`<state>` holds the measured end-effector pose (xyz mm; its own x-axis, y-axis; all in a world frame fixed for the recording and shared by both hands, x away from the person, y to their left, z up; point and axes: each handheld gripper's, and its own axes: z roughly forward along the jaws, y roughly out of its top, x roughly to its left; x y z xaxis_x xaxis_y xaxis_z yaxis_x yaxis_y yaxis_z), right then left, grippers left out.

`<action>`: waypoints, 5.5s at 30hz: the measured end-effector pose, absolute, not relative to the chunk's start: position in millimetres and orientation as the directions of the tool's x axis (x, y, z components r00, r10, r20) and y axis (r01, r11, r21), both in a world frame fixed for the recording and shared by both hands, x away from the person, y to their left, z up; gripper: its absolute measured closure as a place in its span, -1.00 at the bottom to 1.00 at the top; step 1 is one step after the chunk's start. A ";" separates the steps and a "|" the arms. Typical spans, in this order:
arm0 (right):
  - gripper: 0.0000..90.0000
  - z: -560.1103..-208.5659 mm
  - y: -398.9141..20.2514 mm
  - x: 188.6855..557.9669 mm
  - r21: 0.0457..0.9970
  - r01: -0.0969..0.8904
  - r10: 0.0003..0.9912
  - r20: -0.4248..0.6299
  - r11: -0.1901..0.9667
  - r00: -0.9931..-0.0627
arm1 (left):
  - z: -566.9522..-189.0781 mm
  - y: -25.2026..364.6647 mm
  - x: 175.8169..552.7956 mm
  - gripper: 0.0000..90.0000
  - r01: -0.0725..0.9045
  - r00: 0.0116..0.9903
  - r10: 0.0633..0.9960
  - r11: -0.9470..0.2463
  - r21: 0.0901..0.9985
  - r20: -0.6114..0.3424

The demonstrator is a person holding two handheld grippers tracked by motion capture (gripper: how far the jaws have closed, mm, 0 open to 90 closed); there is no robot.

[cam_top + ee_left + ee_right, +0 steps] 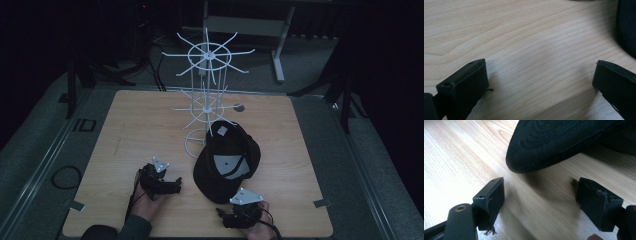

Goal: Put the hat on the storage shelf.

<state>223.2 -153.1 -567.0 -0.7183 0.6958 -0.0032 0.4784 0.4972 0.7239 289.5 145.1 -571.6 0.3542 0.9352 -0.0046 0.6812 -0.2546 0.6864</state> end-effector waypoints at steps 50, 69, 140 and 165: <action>0.46 -561.2 -145.8 249.7 0.739 0.674 0.707 0.476 0.000 -0.523 | -571.5 142.6 291.8 -1.00 0.685 0.341 0.940 -0.246 0.686 -0.004; 0.80 -548.1 -164.9 247.9 0.756 0.642 0.711 0.520 -0.126 -0.473 | -571.4 142.7 291.6 -1.00 0.685 0.344 0.939 -0.248 0.685 -0.003; 0.92 -483.6 -234.9 284.1 0.853 0.514 0.865 0.322 -0.089 -0.384 | -571.7 142.1 291.9 -1.00 0.682 0.342 0.940 -0.244 0.689 -0.006; 0.92 -462.9 -240.2 291.7 0.878 0.475 0.885 0.260 -0.050 -0.387 | -571.7 142.0 291.9 -1.00 0.682 0.341 0.940 -0.244 0.689 -0.005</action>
